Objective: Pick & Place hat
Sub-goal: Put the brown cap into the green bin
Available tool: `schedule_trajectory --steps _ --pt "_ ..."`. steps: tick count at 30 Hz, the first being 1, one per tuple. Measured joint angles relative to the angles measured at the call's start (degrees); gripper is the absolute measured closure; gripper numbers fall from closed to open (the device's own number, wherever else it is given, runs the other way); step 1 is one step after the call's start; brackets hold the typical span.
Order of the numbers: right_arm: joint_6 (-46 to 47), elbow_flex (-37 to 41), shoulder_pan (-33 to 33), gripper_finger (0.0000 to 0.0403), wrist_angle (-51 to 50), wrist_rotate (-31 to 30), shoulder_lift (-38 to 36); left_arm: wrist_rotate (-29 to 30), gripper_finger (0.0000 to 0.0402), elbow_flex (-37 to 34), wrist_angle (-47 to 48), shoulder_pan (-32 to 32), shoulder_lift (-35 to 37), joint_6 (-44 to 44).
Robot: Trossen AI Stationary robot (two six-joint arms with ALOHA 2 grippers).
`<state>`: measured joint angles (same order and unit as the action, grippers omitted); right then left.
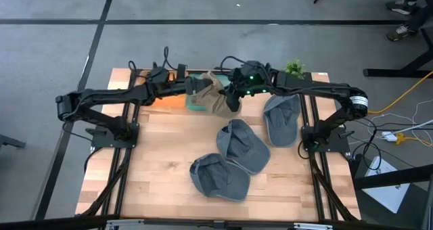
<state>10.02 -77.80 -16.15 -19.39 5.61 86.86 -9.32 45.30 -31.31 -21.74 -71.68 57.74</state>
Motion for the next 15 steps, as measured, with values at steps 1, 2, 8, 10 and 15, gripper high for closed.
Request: schedule_trajectory --steps 1,2,8,10,15 --pt "-0.1 0.0 0.1 0.0387 0.1 0.0 0.3 -1.0 0.0188 0.0 0.1 0.0 -0.5 1.2" --pt "-0.1 0.0 0.3 0.0387 0.3 0.0 0.4 -2.1 0.0182 0.0 0.2 0.0 -1.1 2.4" --pt "-0.2 0.0 0.4 0.0387 0.2 0.1 0.5 -6.6 0.0155 0.0 -0.2 0.0 -4.3 7.4" --pt "-0.6 0.0 0.4 0.0387 0.2 0.6 0.5 -6.4 0.0152 0.0 -0.7 0.0 -5.0 7.4" --pt "-1.6 0.0 0.8 0.0387 0.2 2.7 0.5 -5.1 0.0151 0.0 -2.3 0.0 -5.8 5.7"
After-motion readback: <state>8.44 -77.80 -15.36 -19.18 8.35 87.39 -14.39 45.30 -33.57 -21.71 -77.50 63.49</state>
